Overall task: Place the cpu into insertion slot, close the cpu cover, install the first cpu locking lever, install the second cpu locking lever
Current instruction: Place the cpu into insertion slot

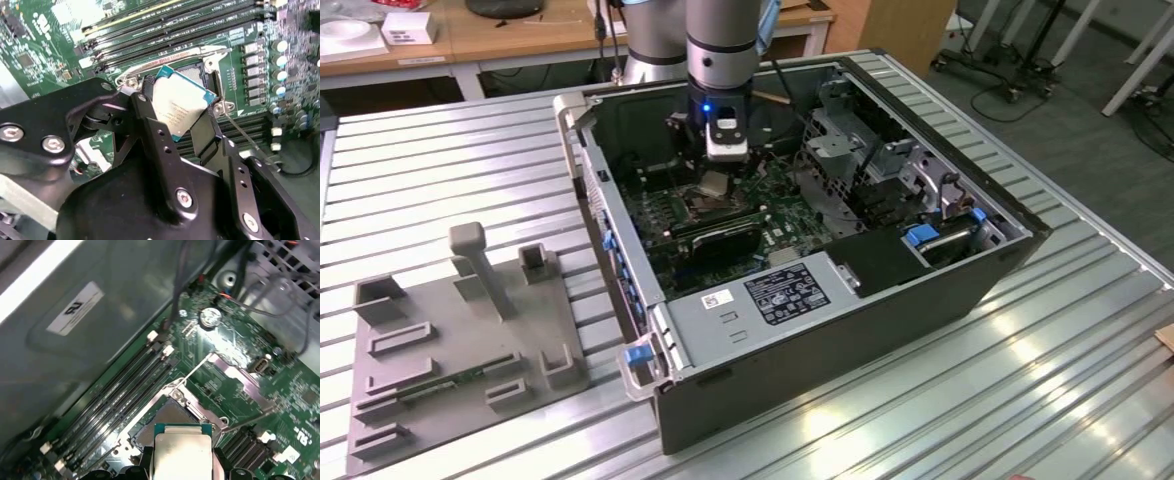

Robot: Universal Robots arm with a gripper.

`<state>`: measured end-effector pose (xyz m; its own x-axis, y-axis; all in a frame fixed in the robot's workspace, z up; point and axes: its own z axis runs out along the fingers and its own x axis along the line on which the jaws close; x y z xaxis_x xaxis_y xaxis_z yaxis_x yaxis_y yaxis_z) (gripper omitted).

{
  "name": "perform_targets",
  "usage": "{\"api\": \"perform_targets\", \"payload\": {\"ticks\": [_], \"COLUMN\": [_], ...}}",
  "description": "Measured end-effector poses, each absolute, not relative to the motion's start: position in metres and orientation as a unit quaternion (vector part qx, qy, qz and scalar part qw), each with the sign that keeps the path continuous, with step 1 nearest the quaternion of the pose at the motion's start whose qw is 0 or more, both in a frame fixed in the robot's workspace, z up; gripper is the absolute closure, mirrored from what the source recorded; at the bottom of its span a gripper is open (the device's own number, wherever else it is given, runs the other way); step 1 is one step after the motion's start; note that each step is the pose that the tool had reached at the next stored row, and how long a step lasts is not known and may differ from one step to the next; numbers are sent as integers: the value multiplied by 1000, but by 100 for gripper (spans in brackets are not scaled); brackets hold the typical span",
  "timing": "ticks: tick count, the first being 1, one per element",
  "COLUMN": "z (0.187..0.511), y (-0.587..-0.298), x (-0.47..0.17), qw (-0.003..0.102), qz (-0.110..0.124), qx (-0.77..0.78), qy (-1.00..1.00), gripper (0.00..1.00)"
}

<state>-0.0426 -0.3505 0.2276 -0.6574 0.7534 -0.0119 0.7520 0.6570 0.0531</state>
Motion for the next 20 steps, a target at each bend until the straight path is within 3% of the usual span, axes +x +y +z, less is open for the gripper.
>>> {"api": "perform_targets", "payload": {"ticks": [20], "z": [228], "y": [-350], "x": [-43], "qw": [19], "qz": [20], "qx": [517], "qy": [856], "gripper": [46]}}
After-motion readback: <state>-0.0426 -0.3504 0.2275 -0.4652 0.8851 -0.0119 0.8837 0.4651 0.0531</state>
